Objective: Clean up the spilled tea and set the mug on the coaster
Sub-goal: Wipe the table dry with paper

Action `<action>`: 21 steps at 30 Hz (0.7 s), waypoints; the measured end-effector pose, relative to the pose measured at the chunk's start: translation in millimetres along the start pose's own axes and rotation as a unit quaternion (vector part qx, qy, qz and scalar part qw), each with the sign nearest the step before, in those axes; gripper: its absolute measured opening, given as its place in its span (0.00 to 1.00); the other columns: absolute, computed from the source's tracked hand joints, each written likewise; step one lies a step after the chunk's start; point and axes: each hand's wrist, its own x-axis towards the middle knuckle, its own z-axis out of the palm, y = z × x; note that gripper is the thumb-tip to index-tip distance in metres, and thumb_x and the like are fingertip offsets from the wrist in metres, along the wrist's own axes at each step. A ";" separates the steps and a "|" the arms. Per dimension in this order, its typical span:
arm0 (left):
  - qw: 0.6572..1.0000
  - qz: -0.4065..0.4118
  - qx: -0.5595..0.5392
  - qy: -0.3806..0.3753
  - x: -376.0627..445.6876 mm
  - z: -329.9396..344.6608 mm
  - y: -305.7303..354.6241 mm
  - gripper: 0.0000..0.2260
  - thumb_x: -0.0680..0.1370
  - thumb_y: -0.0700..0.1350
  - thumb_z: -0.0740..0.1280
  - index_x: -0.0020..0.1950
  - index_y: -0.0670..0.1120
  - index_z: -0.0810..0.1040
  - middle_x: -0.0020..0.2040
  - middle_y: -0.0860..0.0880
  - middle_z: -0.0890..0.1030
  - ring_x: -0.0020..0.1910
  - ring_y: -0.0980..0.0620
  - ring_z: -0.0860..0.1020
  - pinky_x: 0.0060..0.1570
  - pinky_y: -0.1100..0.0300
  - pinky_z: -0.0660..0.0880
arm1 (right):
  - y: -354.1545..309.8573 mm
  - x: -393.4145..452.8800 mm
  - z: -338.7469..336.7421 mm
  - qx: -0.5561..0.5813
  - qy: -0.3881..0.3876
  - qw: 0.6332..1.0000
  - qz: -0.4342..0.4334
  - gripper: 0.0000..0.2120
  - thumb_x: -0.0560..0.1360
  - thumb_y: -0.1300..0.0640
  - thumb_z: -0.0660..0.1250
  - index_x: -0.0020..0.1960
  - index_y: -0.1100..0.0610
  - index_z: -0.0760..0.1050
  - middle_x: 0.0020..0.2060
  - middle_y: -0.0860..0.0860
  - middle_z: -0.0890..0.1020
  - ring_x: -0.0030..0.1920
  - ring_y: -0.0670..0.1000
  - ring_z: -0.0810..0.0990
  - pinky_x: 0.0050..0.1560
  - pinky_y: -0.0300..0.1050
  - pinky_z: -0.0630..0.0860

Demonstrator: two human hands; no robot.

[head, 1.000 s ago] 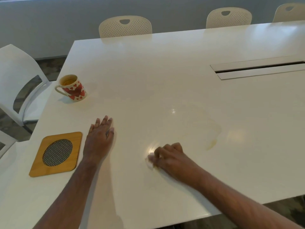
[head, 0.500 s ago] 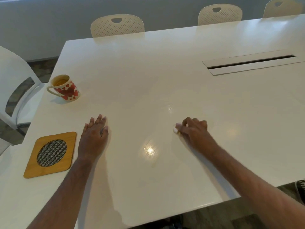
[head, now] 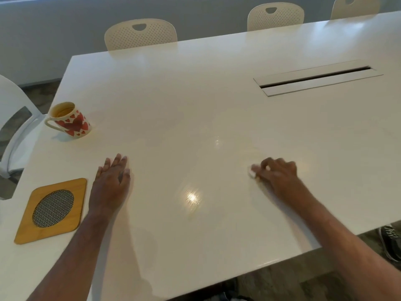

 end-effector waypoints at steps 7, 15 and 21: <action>1.000 -0.001 -0.001 -0.003 0.0 0.3 -0.8 0.22 0.87 0.49 0.58 0.82 0.50 0.66 0.83 0.52 0.62 0.83 0.49 0.56 0.81 0.48 0.50 | 17.9 11.5 8.6 -0.038 0.011 0.993 0.113 0.14 0.82 0.54 0.63 0.64 0.48 0.82 0.50 0.50 0.78 0.49 0.59 0.77 0.49 0.54 0.68; 1.000 -0.003 -0.004 -0.005 -0.8 -1.8 2.6 0.22 0.87 0.48 0.58 0.82 0.50 0.65 0.83 0.52 0.61 0.83 0.50 0.55 0.82 0.48 0.50 | -74.1 -36.6 -0.1 0.066 -0.077 0.985 -0.142 0.17 0.83 0.50 0.61 0.72 0.43 0.72 0.57 0.43 0.74 0.54 0.47 0.73 0.52 0.49 0.70; 1.000 -0.002 -0.004 -0.005 -0.8 -2.1 3.3 0.22 0.87 0.48 0.58 0.82 0.51 0.65 0.83 0.53 0.61 0.83 0.51 0.55 0.82 0.49 0.50 | -8.0 12.6 9.2 0.053 -0.026 0.998 -0.006 0.14 0.82 0.46 0.60 0.64 0.39 0.78 0.52 0.44 0.77 0.51 0.52 0.77 0.47 0.48 0.58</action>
